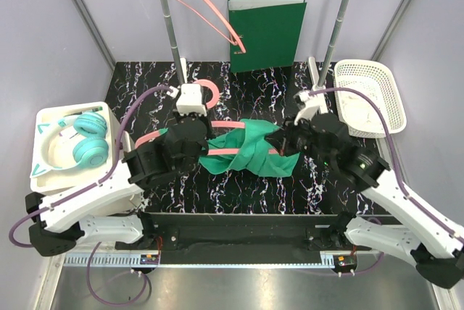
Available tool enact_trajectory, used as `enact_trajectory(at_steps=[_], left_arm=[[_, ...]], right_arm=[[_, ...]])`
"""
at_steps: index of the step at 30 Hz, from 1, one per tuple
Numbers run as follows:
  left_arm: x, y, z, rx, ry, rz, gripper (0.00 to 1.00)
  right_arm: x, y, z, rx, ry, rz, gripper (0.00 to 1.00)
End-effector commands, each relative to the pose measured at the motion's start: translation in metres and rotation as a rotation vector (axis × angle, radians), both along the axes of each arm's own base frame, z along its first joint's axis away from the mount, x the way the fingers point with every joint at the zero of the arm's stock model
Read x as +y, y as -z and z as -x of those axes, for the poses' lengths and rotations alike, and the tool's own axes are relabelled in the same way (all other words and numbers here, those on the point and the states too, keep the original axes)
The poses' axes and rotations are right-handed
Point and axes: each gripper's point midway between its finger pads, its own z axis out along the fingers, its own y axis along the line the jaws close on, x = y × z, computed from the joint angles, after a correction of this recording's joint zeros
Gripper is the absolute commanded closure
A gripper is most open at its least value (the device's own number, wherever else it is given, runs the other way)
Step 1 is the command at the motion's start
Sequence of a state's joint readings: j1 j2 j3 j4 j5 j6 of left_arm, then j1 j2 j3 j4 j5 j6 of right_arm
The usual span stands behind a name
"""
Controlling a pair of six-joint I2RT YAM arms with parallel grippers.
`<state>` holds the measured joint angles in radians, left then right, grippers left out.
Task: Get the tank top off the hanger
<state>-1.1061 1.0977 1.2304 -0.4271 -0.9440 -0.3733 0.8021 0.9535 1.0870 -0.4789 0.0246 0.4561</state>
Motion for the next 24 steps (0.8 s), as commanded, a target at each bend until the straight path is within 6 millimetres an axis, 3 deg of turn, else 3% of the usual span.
enact_trajectory(at_steps=[1, 6, 7, 10, 16, 19, 21, 22, 23, 24], left_arm=[[0.024, -0.021, 0.004, -0.056, -0.073, 0.1, 1.0], [0.035, -0.029, 0.009, -0.073, -0.079, 0.147, 1.0], [0.037, -0.032, 0.009, -0.078, -0.08, 0.159, 1.0], [0.042, -0.036, 0.011, -0.09, -0.081, 0.181, 1.0], [0.043, -0.042, 0.015, -0.105, -0.053, 0.197, 1.0], [0.035, -0.048, 0.017, -0.107, -0.005, 0.223, 1.0], [0.025, -0.053, 0.016, -0.115, 0.039, 0.214, 1.0], [0.015, -0.059, 0.018, -0.117, 0.086, 0.212, 1.0], [0.007, -0.056, 0.015, -0.113, 0.104, 0.169, 1.0], [0.006, -0.057, 0.015, -0.11, 0.113, 0.152, 1.0]], right_arm=[[-0.034, 0.018, 0.006, 0.02, 0.127, 0.024, 1.0], [-0.054, 0.039, 0.027, 0.074, 0.155, 0.007, 1.0], [-0.056, 0.052, 0.031, 0.096, 0.152, 0.014, 1.0], [-0.059, 0.064, 0.04, 0.125, 0.146, -0.009, 1.0], [-0.066, 0.068, 0.05, 0.128, 0.144, -0.04, 1.0], [-0.054, 0.078, 0.055, 0.154, 0.076, -0.031, 1.0], [-0.039, 0.083, 0.059, 0.178, -0.013, 0.009, 0.92], [-0.038, 0.085, 0.061, 0.186, -0.038, 0.035, 0.84], [-0.038, 0.083, 0.063, 0.172, -0.069, 0.061, 0.62], [-0.035, 0.072, 0.067, 0.156, -0.111, 0.055, 0.5]])
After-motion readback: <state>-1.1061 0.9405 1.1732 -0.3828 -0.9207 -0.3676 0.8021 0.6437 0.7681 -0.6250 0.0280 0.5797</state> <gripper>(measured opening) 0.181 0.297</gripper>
